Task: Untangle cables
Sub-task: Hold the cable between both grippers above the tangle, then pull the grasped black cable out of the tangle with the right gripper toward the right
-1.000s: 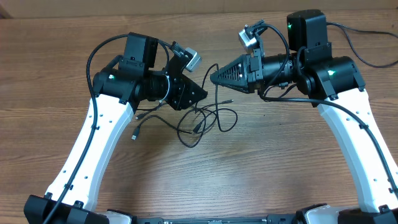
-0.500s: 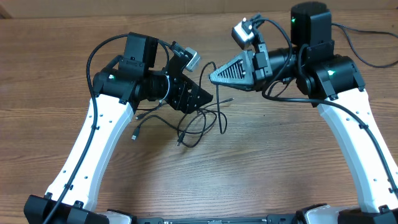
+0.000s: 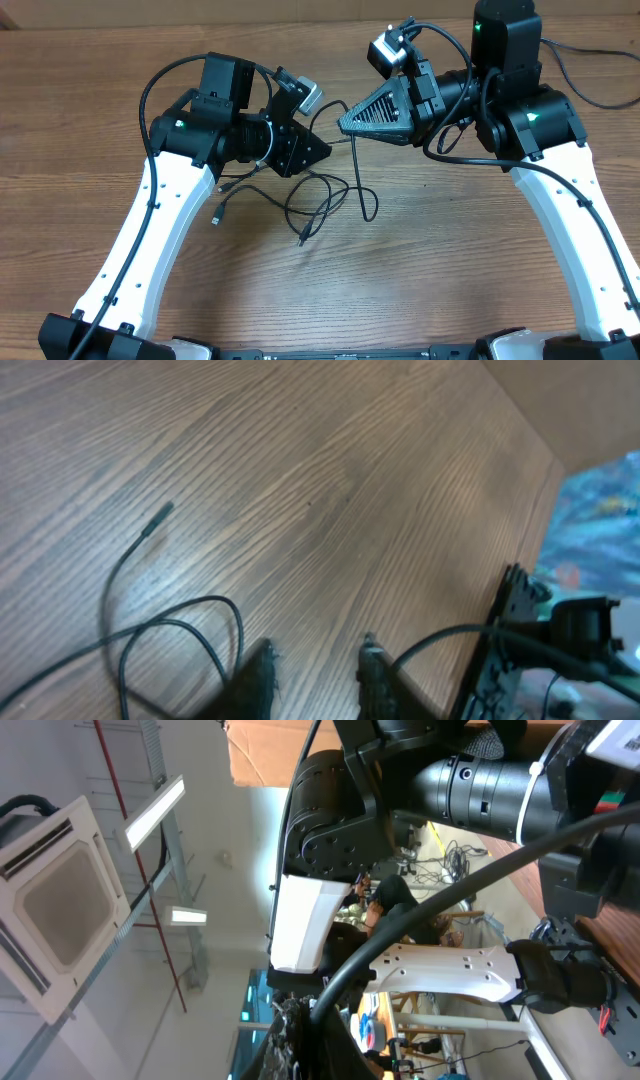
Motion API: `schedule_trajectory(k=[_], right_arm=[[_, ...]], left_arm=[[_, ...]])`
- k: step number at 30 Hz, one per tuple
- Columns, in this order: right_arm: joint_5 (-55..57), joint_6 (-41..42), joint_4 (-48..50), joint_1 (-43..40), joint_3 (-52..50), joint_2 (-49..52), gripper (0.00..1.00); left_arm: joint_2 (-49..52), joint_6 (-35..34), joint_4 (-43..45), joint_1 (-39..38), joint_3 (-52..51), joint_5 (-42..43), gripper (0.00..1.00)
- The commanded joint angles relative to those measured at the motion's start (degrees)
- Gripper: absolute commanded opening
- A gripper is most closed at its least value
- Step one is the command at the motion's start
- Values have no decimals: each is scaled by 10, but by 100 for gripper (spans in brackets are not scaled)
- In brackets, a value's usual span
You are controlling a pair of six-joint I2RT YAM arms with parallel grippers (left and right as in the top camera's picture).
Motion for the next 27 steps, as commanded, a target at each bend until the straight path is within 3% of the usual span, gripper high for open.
schedule_trajectory(k=[1,10,18,22,24,27], right_arm=[[3,0,5,2,9,-2,4],[163,-86,-56,2,8,-2,4],[575,-148,-263,2,8,-2,4],[655,-151,-309,2,8,-2,4],[659,-166,-313,2,8,-2,4],[672,-178,-322,2,8,-2,4]], left_arm=[[2,3,-3,-4,-3,-14,4],[2,-42,-20,5,-2,-58,4],[2,-86,-60,44,21,-72,6],[2,-87,-70,50,32,-72,17],[2,-87,-70,46,33,-70,31],[2,-87,-74,41,33,-68,34]])
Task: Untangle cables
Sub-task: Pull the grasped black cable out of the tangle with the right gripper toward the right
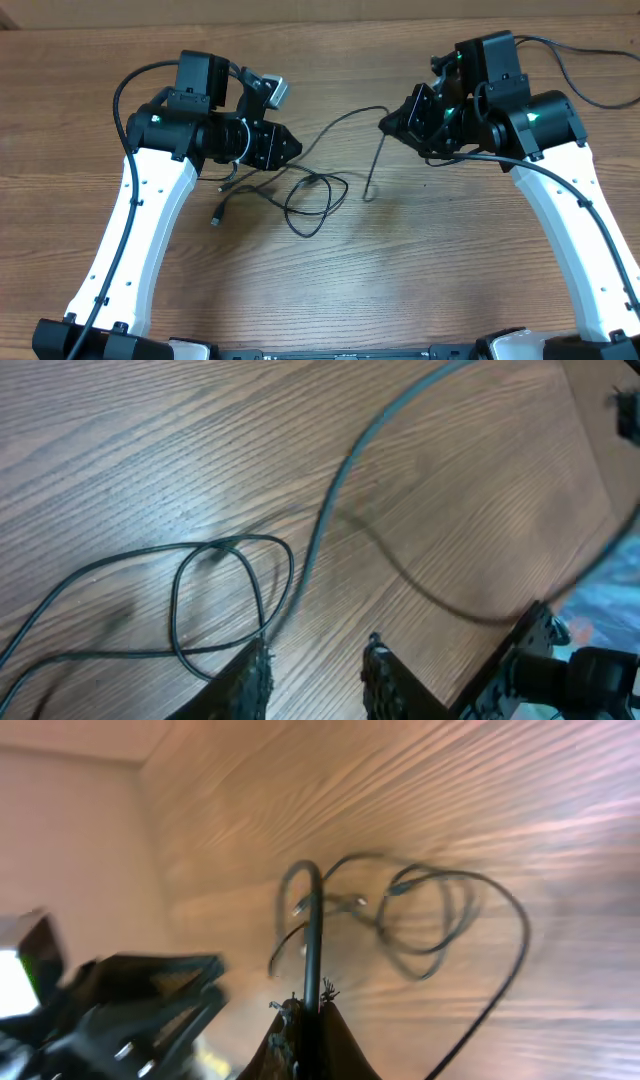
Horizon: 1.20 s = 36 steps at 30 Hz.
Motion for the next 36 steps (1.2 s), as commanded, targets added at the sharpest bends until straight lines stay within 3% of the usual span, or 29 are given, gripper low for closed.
schedule_trajectory(k=[1,7,15,20,24,28,36], right_arm=[[75,-22,-10,1,7,-2,4],[218,-15,-63,1,7,-2,4],[353,26,-108,1,7,-2,4],[348,26,-108,1,7,-2,4],[263,23,-88,1,9,-7,4],[190,-16,-33,1,15,-30,4],[176,-39,-21,-10,124,-78,4]], left_arm=[[2,-3,-7,-6,16,3,35],[2,-3,-24,-6,16,-4,45],[2,-3,-25,-6,16,-4,73],[2,-3,-30,-6,16,-37,79],[2,-12,-40,-6,14,-78,88],[2,-57,-52,-6,11,-145,90],[2,-66,-74,-6,11,-173,97]])
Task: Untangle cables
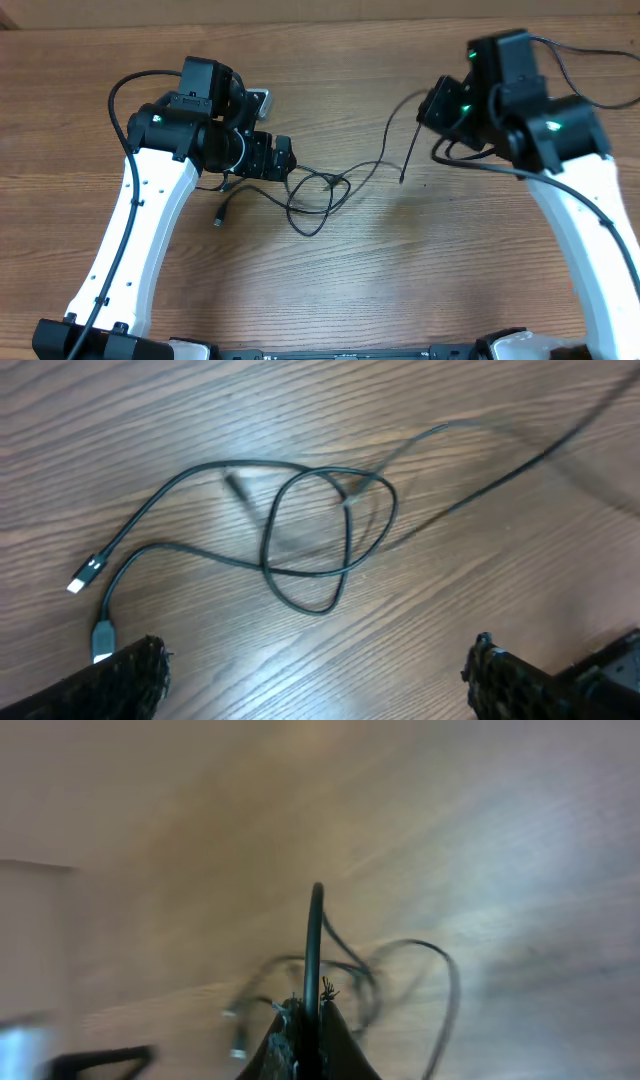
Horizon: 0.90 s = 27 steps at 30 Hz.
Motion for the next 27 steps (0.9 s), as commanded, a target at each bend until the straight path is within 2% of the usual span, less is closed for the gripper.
schedule_trajectory(k=[1,9,17,27], right_arm=[[-13,-26,7,-16,76,-47,4],[0,-36,8,-116,183,-70,4],[206,-35,-35,-247,190,-65,4],[326,19,-150,-357,190,16,4]], left_arm=[[2,-10,-3,-4,11,-20,97],[2,-10,-5,-4,11,-20,98],[2,-10,-9,-4,11,-20,99],[2,-10,-10,-4,11,-20,100]])
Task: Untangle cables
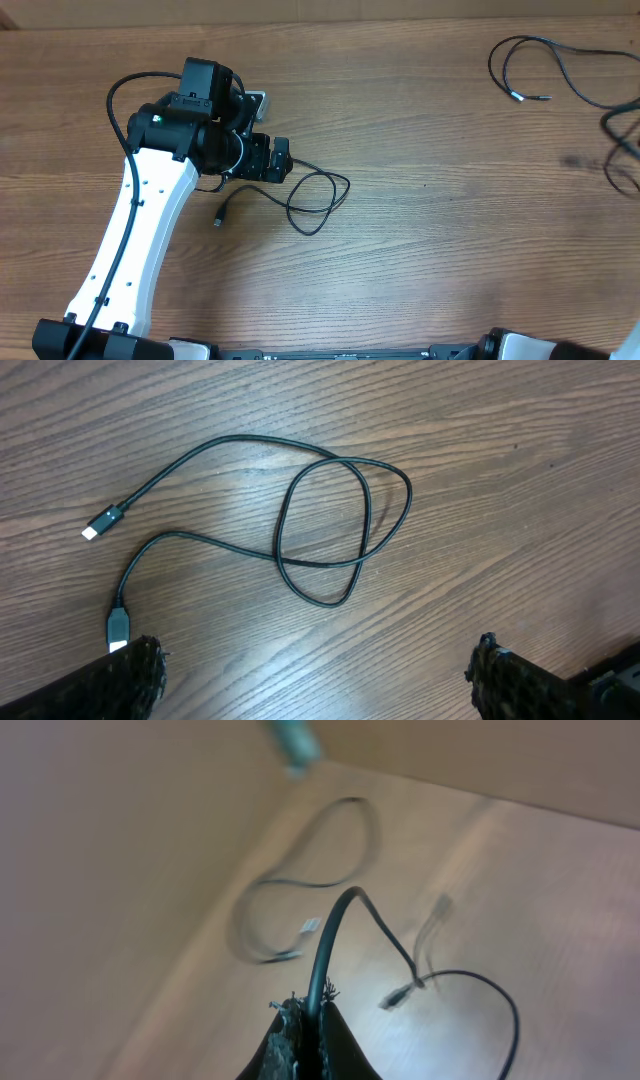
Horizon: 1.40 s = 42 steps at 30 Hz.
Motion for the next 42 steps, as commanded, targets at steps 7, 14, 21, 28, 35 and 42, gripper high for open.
schedule_trajectory(k=[7,14,21,28,35,42], right_arm=[[26,31,-41,-34,7,102,4],[11,31,-50,-36,7,159,4],[-47,31,-17,-83,7,163,4],[-199,9,-78,-98,6,166,4],[-276,-96,-104,-43,-52,167,20],[-273,-107,-64,19,-153,167,15]], left_arm=[[2,-8,-4,-4,11,-3,100],[2,-8,-14,-4,11,-3,100],[2,-8,-16,-4,11,-3,100],[2,-8,-7,-4,11,-3,100],[2,-8,-7,-4,11,-3,100],[2,-8,-12,-4,11,-3,100]])
